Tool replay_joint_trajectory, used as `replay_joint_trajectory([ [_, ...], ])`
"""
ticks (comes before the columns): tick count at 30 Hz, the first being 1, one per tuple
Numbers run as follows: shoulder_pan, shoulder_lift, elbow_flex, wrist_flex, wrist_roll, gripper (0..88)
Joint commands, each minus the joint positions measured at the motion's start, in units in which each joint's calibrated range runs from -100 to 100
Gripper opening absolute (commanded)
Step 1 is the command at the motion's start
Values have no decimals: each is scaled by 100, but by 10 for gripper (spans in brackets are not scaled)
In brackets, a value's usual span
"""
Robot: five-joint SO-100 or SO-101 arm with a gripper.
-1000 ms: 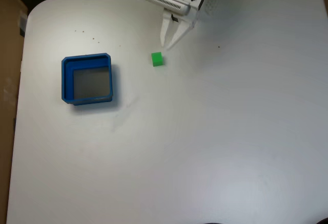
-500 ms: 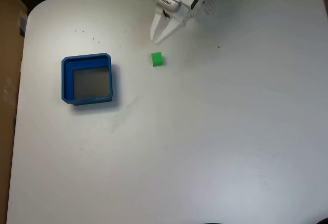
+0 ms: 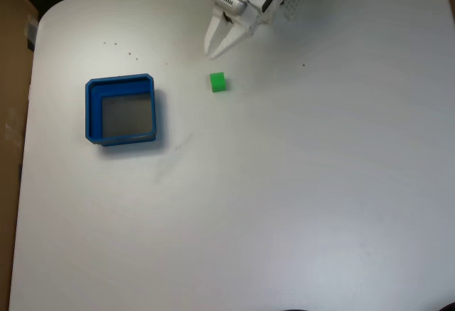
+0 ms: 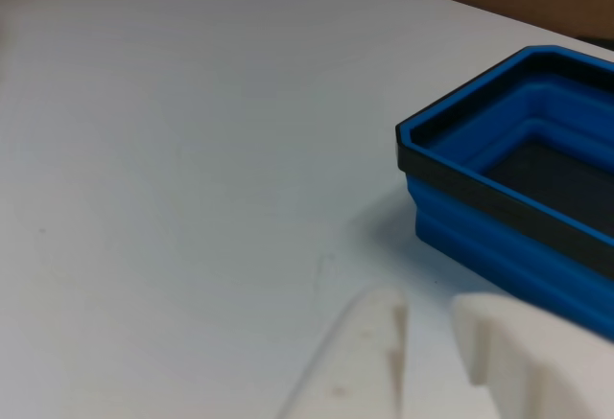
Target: Pick up green cube and drop it in the blue box
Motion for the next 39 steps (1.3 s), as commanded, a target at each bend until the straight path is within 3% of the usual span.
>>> replay_joint_trajectory([
  [1,53,-49,18,-128,10,6],
  [8,67,-58,18,-21,5,6],
  [18,60,-66,18,1685,10,6],
  [39,53,-66,18,1759,-10,6],
])
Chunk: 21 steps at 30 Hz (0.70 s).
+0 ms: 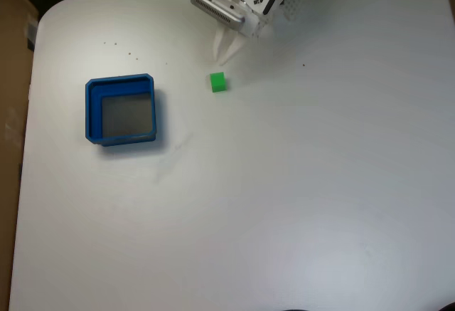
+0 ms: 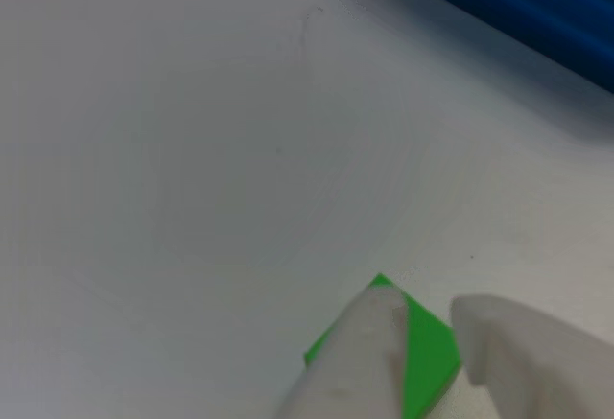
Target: Pick up green cube and drop it in the blue box
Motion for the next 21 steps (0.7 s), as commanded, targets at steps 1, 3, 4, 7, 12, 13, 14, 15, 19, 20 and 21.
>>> replay_joint_trajectory([
  [1,17,-58,18,17,-10,6],
  [3,17,-49,18,17,5,6],
  [4,17,-49,18,17,0,6],
  [7,10,-49,18,17,-10,6],
  [12,32,9,-172,1,-10,6],
  [13,39,18,-244,1,-10,6],
  [14,39,26,-316,1,-10,6],
  [15,39,26,-398,1,-15,6],
  [19,17,435,-868,1,-15,6],
  [20,10,619,-1048,1,-20,6],
  [21,10,811,-1247,9,-20,6],
])
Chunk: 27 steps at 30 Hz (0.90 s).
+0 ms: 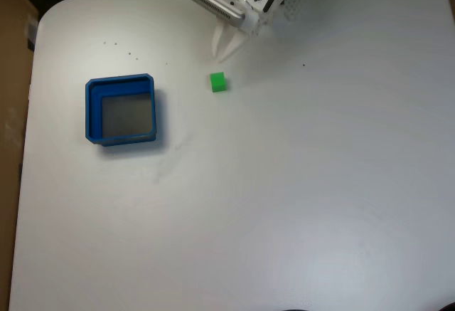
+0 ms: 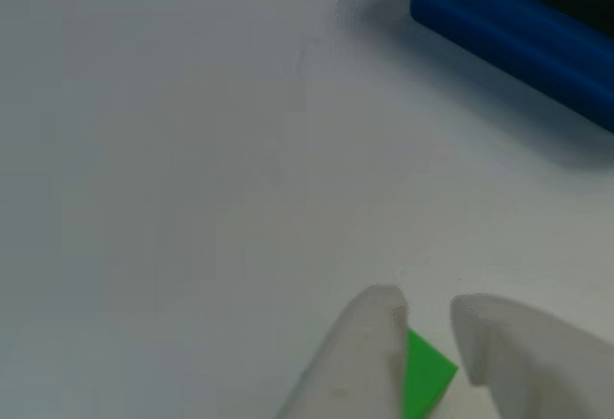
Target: Pick up green cube and drop it in the blue box
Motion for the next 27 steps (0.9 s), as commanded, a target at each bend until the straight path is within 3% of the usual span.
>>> replay_joint_trajectory([
  [1,3,737,-1025,9,-20,6],
  [14,-279,2635,-3301,9,-20,6],
  [27,-387,3654,-3518,166,-20,6],
])
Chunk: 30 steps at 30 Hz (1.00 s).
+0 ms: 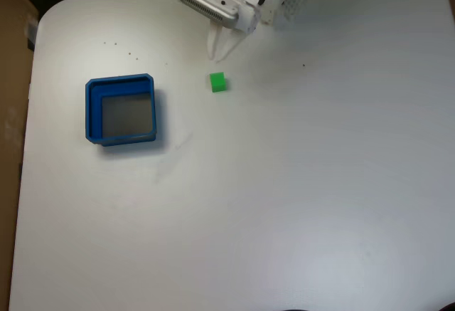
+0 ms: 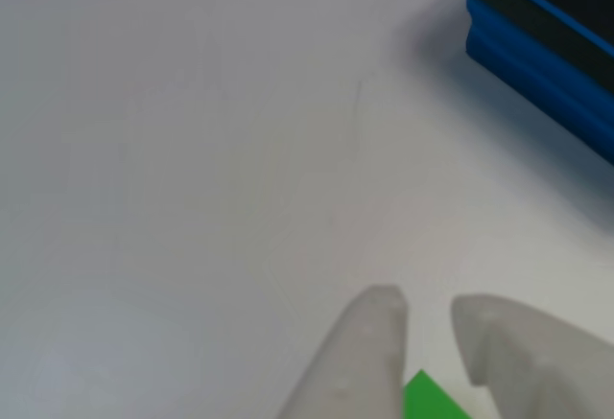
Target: Pick up green cube and drop it in the blue box
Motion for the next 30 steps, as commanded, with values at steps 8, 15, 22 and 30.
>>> replay_joint_trajectory([
  [8,-31,945,-1676,1731,-20,6],
  [15,-46,2073,-3040,2720,-20,6],
  [22,-46,3026,-3754,2877,-239,6],
  [30,-46,3594,-4061,2860,-1382,6],
])
